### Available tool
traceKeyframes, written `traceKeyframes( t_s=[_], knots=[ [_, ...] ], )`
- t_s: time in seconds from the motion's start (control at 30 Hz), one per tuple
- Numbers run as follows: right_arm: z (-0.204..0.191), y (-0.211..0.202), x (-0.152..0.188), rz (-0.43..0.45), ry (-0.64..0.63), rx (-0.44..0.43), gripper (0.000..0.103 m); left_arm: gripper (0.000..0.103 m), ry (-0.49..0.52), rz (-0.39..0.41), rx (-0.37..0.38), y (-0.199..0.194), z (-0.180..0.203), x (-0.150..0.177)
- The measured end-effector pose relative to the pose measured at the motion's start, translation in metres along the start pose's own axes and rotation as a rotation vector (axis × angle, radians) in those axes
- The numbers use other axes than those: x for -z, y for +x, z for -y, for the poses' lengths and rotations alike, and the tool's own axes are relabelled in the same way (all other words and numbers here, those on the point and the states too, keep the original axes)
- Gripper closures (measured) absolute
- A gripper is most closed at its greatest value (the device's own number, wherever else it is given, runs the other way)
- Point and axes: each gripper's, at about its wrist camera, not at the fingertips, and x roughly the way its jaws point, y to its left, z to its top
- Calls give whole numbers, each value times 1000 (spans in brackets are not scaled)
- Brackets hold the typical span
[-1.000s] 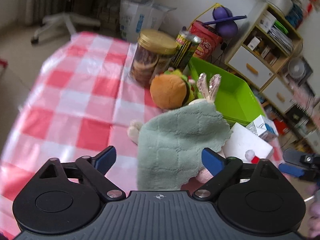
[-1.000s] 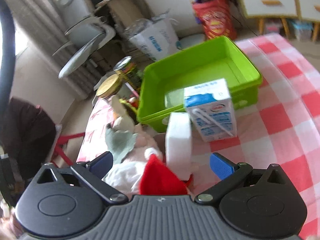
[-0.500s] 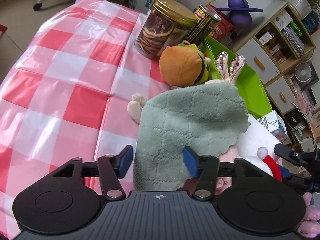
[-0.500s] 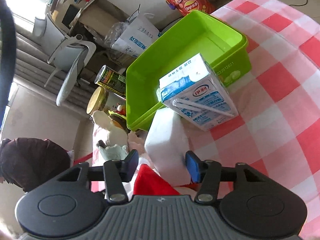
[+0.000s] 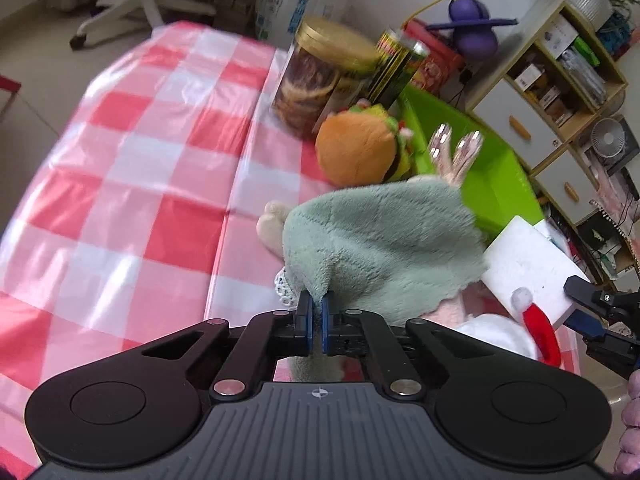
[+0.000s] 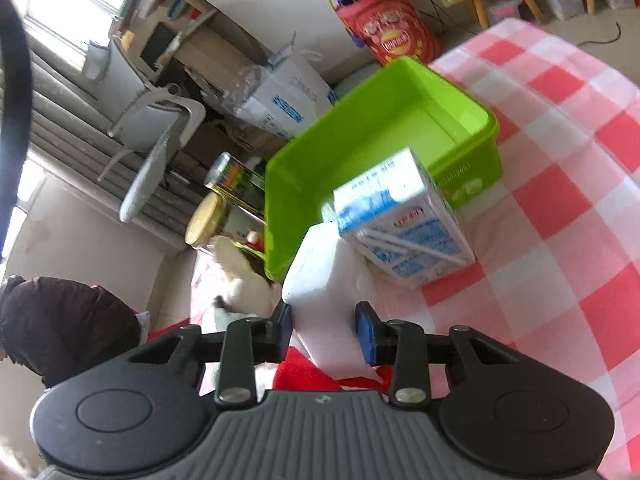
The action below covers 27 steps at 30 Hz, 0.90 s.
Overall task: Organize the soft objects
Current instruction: 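Close left gripper on green towel while right gripper closes on white foam block, then carry green towel with left tool while right tool carries foam block to green bin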
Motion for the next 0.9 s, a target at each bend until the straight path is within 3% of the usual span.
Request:
traceKeyframes(
  t_s=[0.5,0.9],
  knots=[
    [-6,-48,-8,104,0,-104,86,103,17,228,80,-80,26,-4],
    [3,-66,-18,145,33,-140,86,103,33,314,173,-98,61,-6]
  ],
)
